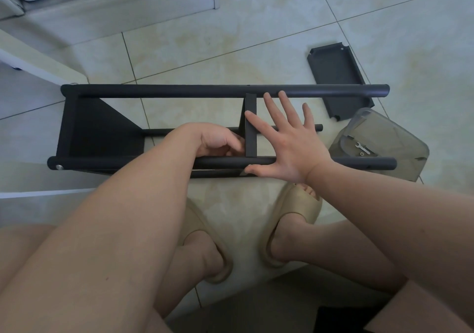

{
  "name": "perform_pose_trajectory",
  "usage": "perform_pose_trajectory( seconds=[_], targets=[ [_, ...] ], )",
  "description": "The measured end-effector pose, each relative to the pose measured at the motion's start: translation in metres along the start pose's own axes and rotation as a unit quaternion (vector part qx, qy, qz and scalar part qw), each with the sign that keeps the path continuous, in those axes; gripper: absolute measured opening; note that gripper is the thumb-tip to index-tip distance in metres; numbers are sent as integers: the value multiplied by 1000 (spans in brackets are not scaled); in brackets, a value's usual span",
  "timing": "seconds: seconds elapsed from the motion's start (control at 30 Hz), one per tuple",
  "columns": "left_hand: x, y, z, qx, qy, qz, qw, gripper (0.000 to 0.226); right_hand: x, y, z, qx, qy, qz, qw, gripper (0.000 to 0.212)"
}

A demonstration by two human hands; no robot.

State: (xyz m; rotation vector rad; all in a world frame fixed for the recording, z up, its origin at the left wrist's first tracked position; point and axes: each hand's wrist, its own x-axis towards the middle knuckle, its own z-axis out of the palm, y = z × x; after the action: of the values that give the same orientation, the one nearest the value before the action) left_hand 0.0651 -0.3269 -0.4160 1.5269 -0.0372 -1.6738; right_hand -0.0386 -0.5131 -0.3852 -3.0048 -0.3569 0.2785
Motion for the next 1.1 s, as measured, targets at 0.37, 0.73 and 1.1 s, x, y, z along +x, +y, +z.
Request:
perform_pose_trajectory(
  seconds=[0.37, 0.73, 1.1],
  targets=[
    [0, 2, 2, 49, 21, -30, 998, 21, 0, 0, 1, 4, 9, -3, 1000, 108],
    [0, 0, 2, 2, 15, -8, 1000, 37, 0, 0, 0, 3, 1, -2, 1000, 108],
    [-1, 2, 3, 35, 17, -32, 999, 38, 0, 0, 0, 3, 6, -3, 1000, 108]
  ],
)
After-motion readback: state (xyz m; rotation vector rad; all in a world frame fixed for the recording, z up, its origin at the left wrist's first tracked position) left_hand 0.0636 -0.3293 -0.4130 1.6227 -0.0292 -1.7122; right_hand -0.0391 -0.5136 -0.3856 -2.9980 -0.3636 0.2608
